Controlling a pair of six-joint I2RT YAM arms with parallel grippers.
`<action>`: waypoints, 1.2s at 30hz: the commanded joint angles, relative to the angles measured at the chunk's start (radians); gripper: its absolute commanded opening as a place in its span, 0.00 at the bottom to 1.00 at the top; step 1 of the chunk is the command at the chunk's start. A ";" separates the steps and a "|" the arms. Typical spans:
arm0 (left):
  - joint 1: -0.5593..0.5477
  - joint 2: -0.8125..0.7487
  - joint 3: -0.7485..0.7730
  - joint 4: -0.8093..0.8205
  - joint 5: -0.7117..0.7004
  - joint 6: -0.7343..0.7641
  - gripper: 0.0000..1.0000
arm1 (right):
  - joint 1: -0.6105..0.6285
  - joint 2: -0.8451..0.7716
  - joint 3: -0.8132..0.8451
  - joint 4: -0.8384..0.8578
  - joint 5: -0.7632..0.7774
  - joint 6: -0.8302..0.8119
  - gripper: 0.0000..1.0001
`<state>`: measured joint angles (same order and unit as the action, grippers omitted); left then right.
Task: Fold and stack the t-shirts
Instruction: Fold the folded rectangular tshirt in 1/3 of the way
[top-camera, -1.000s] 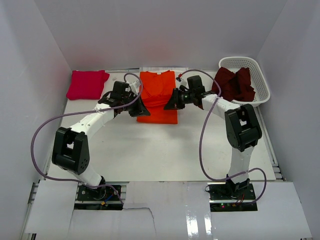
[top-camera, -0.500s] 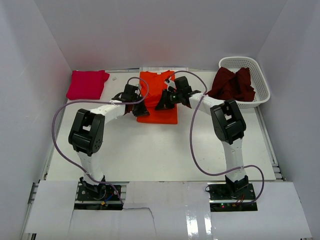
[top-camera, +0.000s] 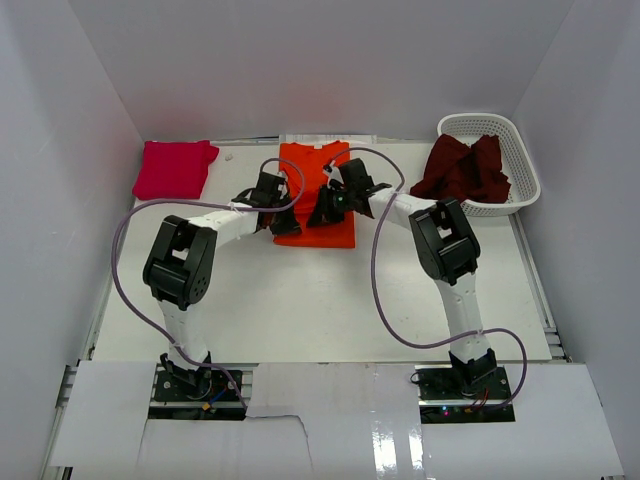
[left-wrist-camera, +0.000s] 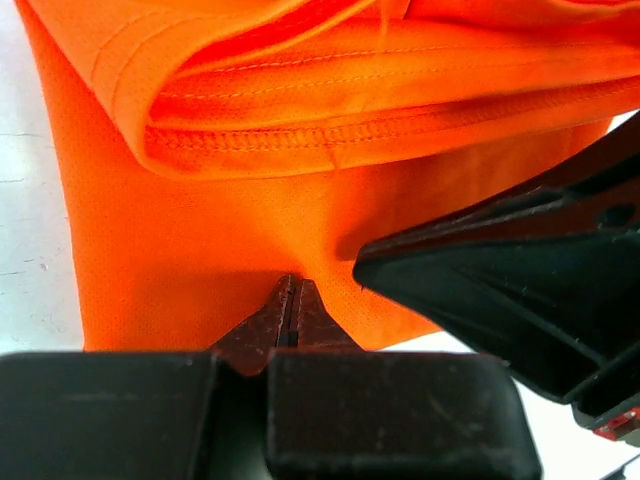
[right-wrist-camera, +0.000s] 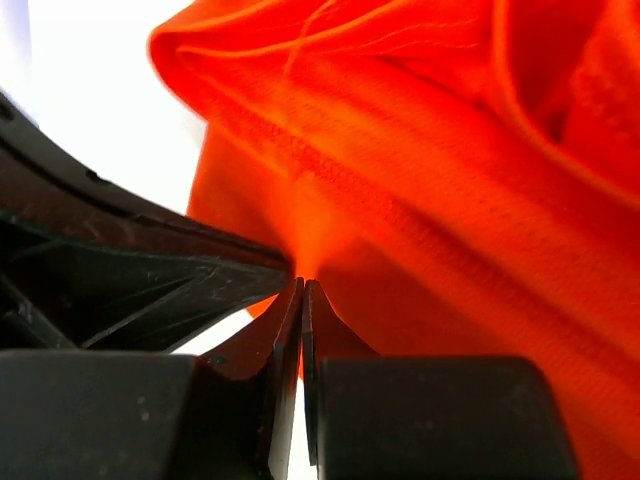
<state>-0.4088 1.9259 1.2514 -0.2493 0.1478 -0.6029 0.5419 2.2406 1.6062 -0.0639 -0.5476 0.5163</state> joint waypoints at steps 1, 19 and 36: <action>-0.004 -0.047 -0.033 0.012 -0.036 -0.005 0.00 | 0.001 0.019 0.070 -0.019 0.046 -0.038 0.08; -0.008 -0.073 -0.104 -0.004 -0.027 0.014 0.00 | -0.003 0.136 0.204 -0.033 0.115 -0.059 0.08; -0.018 -0.091 -0.118 -0.018 -0.024 0.018 0.00 | -0.063 0.301 0.578 0.029 0.087 -0.025 0.09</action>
<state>-0.4175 1.8889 1.1522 -0.2329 0.1337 -0.5987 0.4961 2.5454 2.1223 -0.0971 -0.4446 0.4919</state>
